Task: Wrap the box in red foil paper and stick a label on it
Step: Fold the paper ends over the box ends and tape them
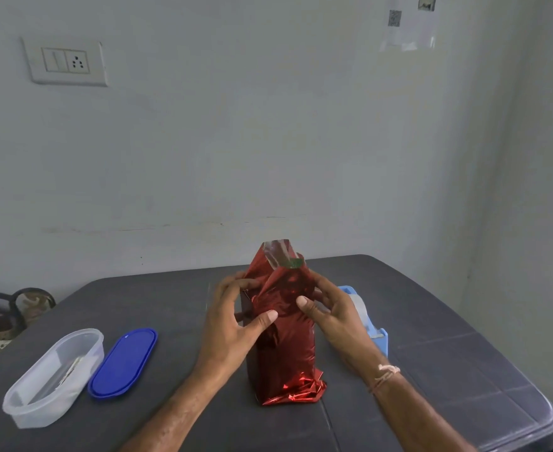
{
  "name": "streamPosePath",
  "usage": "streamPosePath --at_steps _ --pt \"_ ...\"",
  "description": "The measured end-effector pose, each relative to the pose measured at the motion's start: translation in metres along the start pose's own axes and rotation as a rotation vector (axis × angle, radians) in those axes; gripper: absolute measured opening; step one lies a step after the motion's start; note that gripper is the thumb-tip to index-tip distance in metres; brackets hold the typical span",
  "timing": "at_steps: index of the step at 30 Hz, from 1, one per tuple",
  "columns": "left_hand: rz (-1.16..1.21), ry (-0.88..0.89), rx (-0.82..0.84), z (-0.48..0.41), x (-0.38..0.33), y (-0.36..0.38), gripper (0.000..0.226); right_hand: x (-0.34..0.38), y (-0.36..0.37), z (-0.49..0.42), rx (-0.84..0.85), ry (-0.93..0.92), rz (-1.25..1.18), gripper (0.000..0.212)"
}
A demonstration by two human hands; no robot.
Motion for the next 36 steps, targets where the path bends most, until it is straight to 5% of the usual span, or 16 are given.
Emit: streamPosePath --at_steps 17,26,36 --pt "-0.176 0.103 0.032 -0.012 -0.042 0.009 0.026 0.03 -0.008 -0.008 0.01 -0.172 0.379 0.041" --pt "-0.287 0.152 0.045 -0.009 -0.054 0.007 0.025 0.032 0.013 -0.009 0.214 -0.348 0.737 0.039" --pt "-0.259 0.131 0.12 -0.014 -0.044 0.008 0.013 0.036 0.011 -0.009 0.276 -0.37 0.792 0.048"
Point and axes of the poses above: each hand's wrist, its own z-axis away from the middle knuckle, its own y-axis out of the palm, x = y × z, the point moved 10 cm from there along -z, towards the middle knuckle, and after that the axes turned 8 degrees about -y, right-handed, at the moved point
